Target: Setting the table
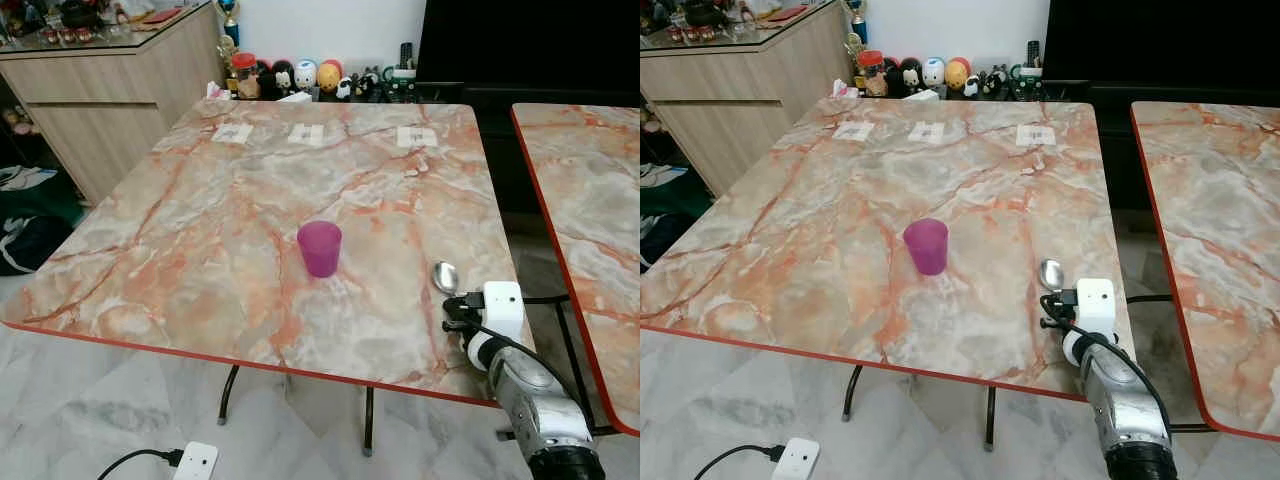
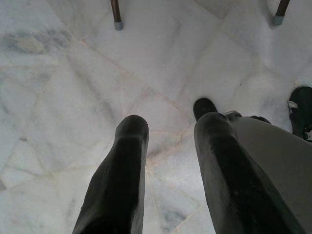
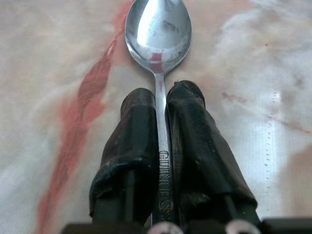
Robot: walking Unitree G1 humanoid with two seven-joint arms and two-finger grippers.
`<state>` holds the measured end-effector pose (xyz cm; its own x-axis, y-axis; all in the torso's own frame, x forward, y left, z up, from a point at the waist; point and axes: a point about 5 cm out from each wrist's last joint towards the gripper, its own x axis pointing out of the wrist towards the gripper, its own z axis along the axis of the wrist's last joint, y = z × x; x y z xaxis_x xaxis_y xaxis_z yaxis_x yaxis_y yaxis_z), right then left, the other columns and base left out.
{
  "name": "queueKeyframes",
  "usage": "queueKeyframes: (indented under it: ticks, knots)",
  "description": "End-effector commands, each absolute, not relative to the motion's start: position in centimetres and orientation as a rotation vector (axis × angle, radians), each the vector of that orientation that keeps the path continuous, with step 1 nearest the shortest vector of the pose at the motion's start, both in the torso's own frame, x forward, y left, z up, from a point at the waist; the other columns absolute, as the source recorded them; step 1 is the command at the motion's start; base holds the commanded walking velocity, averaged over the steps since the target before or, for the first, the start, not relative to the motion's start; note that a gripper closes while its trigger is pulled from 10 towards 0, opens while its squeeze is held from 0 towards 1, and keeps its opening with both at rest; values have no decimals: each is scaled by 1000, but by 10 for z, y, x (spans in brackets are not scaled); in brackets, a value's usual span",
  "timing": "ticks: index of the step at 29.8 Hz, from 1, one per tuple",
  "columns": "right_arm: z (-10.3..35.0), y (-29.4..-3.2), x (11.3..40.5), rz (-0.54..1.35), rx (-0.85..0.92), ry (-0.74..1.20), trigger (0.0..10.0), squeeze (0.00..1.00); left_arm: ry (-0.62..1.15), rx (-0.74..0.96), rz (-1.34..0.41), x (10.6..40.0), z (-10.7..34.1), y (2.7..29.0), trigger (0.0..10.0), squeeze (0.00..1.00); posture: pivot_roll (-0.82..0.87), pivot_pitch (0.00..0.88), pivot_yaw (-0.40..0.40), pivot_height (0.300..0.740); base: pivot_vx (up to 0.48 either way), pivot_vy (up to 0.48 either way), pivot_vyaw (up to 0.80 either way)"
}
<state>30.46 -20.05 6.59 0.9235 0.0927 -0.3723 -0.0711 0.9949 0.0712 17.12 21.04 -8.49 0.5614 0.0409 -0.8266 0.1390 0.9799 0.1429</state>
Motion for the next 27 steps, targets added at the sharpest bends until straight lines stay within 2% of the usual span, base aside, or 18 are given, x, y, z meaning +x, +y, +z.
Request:
queueKeyframes:
  ticks: [1,8,12,13,14,16,19,27]
  knots:
    - [58,-191,303,118,60,425,0,0,1012,209,-52,164,-88,213,10000,0,-67,34,63,740,0,0,0]
    - [58,-189,304,123,49,418,0,0,1012,208,-55,164,-88,212,10000,0,-69,31,61,740,0,0,0]
    - [65,-193,307,64,11,346,0,0,1013,209,-56,164,-89,211,10000,0,-71,30,58,740,0,0,0]
    - [73,-197,310,11,8,277,667,0,1014,208,-56,163,-89,211,10000,0,-73,29,57,740,0,0,0]
    - [82,-197,312,-7,-22,204,10000,0,1014,209,-56,163,-89,211,10000,0,-73,30,58,740,0,0,0]
    - [99,-194,313,-15,-52,66,10000,0,1014,210,-57,163,-89,210,10000,0,-72,31,55,740,0,0,0]
    - [112,-193,311,-62,-5,-35,10000,0,1012,211,-52,163,-89,210,10000,0,-73,33,52,740,0,0,0]
    - [123,-195,309,-104,-3,-131,10000,0,1004,236,-67,164,-89,209,10000,0,-86,28,54,740,0,-77,0]
